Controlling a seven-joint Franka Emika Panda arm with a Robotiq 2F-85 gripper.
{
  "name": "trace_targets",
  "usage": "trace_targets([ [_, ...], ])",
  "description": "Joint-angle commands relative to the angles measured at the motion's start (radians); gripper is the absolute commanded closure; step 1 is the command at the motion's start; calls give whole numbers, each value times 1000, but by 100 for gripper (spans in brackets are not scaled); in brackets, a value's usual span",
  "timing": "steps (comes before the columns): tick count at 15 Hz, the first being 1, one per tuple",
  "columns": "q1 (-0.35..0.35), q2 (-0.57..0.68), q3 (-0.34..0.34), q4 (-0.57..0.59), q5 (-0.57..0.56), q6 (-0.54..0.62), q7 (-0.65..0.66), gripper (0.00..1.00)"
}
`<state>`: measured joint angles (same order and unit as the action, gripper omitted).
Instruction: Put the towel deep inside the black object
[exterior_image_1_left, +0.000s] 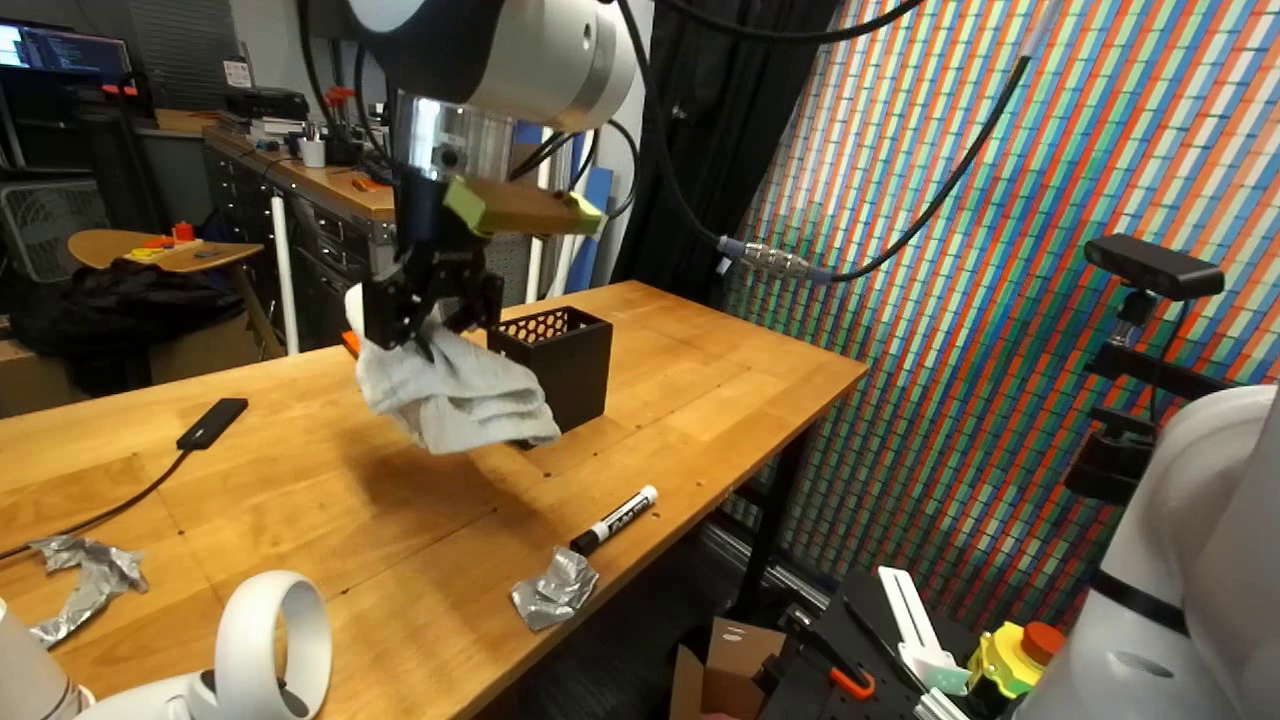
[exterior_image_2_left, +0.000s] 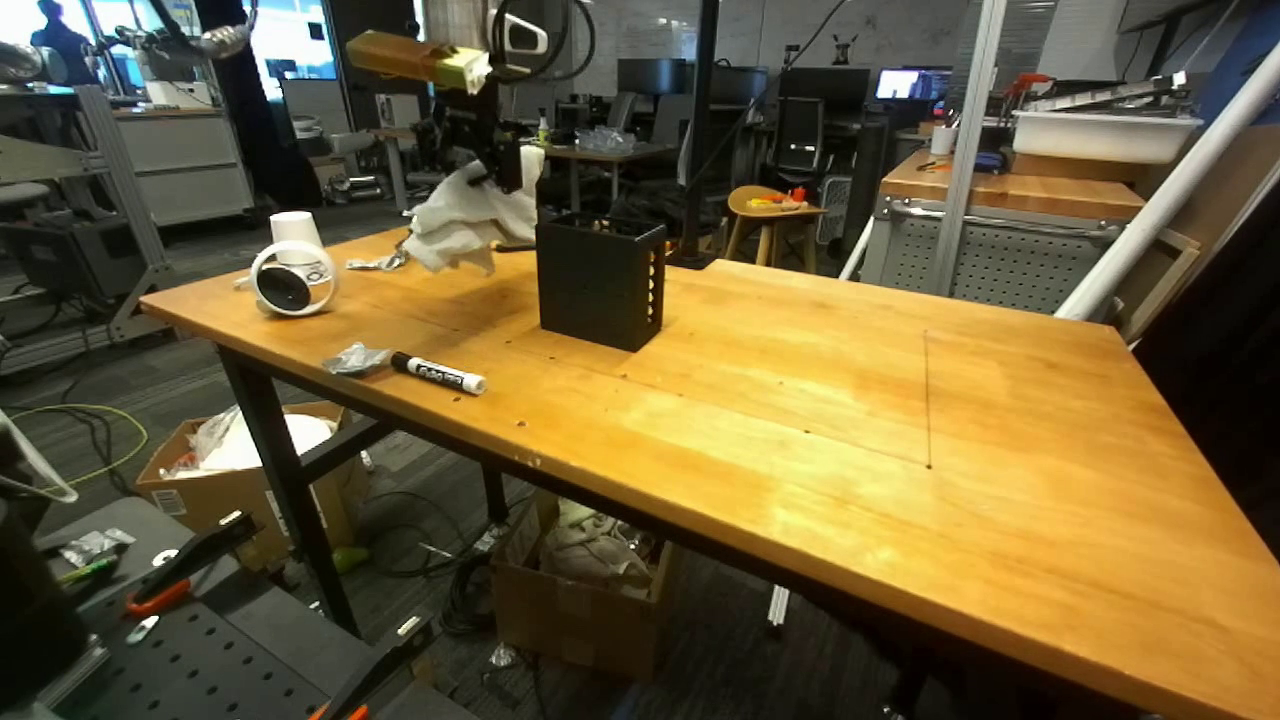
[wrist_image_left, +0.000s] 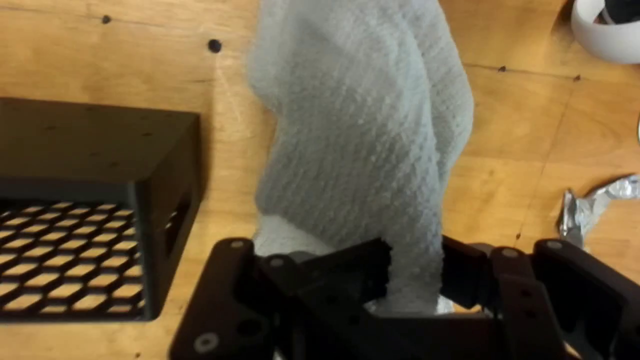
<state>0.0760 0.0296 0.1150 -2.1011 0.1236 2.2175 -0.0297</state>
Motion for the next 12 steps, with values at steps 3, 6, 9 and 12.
trace_targets([
  [3,-41,-47,-67,58,-162,30,66,90],
  [6,-65,-30,-94,89,-284,35,122,90],
  [9,-80,1,-112,103,-361,36,148,90],
  [12,-83,17,-119,68,-359,26,122,90],
])
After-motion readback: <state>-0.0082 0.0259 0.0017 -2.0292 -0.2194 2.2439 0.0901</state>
